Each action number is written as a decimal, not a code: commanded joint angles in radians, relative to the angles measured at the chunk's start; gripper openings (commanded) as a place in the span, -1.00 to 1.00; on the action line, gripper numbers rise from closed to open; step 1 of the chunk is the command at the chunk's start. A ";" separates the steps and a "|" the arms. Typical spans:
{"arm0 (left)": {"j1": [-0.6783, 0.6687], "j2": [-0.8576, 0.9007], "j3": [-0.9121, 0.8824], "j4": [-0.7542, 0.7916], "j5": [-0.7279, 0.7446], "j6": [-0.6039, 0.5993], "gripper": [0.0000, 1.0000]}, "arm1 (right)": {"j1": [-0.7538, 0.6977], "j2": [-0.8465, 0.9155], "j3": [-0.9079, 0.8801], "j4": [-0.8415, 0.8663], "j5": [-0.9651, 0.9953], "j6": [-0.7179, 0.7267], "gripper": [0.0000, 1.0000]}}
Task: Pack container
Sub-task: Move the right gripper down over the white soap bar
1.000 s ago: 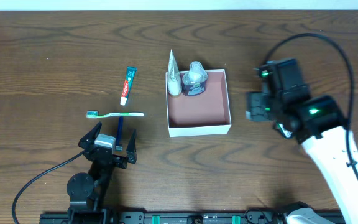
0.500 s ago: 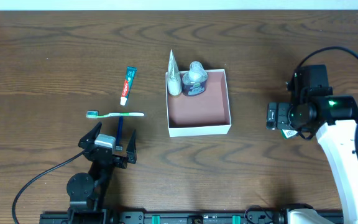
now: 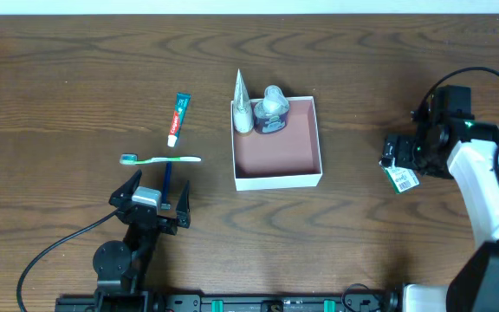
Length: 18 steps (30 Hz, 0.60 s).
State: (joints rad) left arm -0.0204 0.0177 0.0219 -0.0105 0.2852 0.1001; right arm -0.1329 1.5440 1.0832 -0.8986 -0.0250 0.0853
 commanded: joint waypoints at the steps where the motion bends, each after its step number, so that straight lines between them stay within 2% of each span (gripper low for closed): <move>1: 0.005 0.000 -0.018 -0.034 0.018 -0.012 0.96 | -0.024 0.056 -0.006 0.026 -0.017 -0.039 0.98; 12: 0.005 0.000 -0.018 -0.034 0.018 -0.012 0.96 | -0.032 0.227 -0.006 0.079 -0.030 -0.057 0.98; 18: 0.005 0.000 -0.018 -0.034 0.018 -0.012 0.96 | -0.031 0.291 -0.006 0.076 -0.037 -0.057 0.88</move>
State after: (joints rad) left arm -0.0204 0.0177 0.0219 -0.0105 0.2855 0.1005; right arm -0.1589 1.8137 1.0832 -0.8211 -0.0483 0.0410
